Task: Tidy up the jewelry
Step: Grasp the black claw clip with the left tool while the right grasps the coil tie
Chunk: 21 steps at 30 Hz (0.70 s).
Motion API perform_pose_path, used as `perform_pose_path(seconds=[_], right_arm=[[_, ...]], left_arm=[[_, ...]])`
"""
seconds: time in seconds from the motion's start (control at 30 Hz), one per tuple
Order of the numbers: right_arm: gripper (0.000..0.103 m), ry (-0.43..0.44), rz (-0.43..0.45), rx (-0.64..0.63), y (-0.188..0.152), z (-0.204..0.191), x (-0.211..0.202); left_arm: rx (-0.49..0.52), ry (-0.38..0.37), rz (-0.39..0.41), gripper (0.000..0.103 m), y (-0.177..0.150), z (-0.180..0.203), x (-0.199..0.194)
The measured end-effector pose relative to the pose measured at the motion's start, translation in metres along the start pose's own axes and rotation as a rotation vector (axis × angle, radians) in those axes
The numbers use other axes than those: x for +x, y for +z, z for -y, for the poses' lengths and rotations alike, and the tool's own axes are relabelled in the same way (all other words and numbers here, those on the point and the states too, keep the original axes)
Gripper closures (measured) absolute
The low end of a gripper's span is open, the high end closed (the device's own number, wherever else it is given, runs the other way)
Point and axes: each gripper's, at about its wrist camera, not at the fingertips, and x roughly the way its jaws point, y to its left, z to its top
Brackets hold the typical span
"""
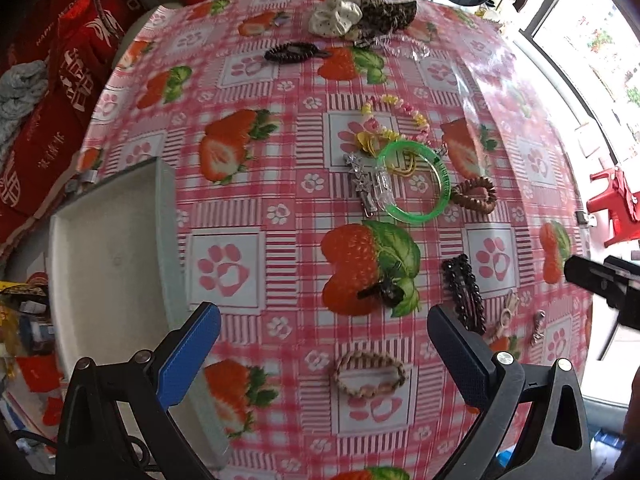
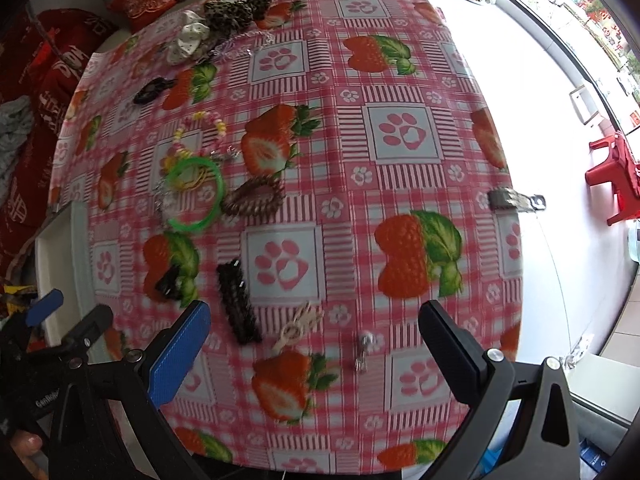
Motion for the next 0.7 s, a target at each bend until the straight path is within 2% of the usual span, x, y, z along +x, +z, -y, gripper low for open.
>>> perform_pose_path(seconds=[0.27, 0.37, 0.4, 0.53, 0.63, 0.67, 0.7], right_arm=[[0.003, 0.028, -0.011, -0.008, 0.028, 0.004, 0.043], [0.008, 0.047, -0.014, -0.013, 0.037, 0.003, 0.057], [0.011, 0.048, -0.013, -0.014, 0.040, 0.003, 0.062], [0.025, 0.069, -0.005, -0.016, 0.052, 0.003, 0.073], [0.028, 0.073, 0.005, -0.044, 0.060, -0.002, 0.078], [0.029, 0.072, 0.010, -0.058, 0.062, -0.004, 0.079], [0.030, 0.067, 0.013, -0.075, 0.064, -0.007, 0.081]], left_arm=[[0.084, -0.012, 0.027, 0.000, -0.003, 0.016, 0.028], [0.124, -0.022, 0.041, 0.000, -0.004, 0.021, 0.035], [0.138, -0.022, 0.043, 0.007, -0.004, 0.023, 0.037], [0.171, -0.032, 0.039, 0.008, -0.003, 0.029, 0.048], [0.180, -0.046, 0.050, 0.008, 0.000, 0.032, 0.052], [0.183, -0.050, 0.049, 0.012, 0.001, 0.033, 0.054], [0.187, -0.051, 0.046, 0.022, 0.000, 0.034, 0.055]])
